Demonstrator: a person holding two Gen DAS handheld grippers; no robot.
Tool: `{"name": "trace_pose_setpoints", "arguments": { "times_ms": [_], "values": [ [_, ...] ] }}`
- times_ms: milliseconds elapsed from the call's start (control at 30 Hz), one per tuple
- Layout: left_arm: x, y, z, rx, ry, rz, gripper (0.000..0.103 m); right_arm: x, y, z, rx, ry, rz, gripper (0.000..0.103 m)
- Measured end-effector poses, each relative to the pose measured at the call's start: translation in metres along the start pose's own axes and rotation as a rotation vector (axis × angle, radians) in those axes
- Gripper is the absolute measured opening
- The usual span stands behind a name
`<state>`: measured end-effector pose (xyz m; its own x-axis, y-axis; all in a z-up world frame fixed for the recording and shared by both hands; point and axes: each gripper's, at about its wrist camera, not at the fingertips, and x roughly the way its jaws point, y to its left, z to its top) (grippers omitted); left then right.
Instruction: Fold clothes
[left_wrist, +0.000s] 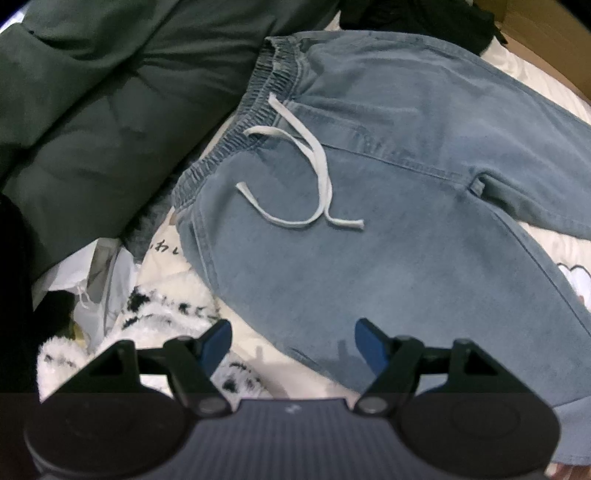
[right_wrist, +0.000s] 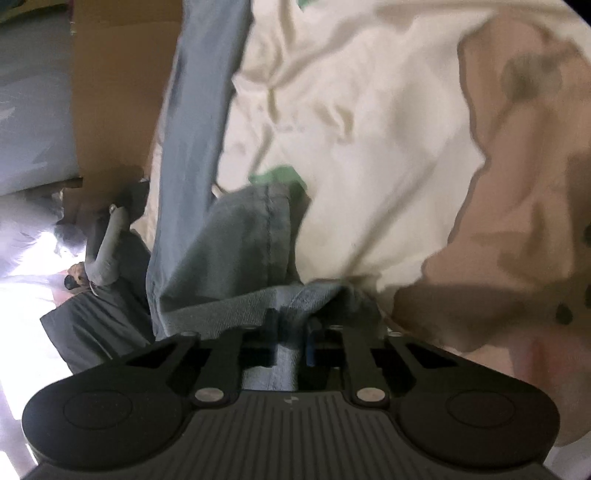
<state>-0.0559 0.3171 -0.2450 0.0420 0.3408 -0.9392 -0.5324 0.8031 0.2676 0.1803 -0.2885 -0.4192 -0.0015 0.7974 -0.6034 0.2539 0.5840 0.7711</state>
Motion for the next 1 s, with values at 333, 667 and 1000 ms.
{"name": "trace_pose_setpoints", "arguments": {
  "times_ms": [333, 667, 1000],
  "values": [
    [0.003, 0.007, -0.004, -0.014, 0.003, -0.01, 0.076, -0.069, 0.036, -0.012, -0.175, -0.105, -0.04, 0.002],
    [0.005, 0.015, -0.006, -0.029, 0.015, -0.025, 0.076, -0.122, 0.016, -0.044, -0.2, -0.146, -0.106, 0.001],
    [0.001, 0.017, -0.008, 0.007, 0.009, -0.009, 0.076, -0.103, -0.052, -0.064, -0.062, -0.045, -0.163, 0.006]
  ]
}}
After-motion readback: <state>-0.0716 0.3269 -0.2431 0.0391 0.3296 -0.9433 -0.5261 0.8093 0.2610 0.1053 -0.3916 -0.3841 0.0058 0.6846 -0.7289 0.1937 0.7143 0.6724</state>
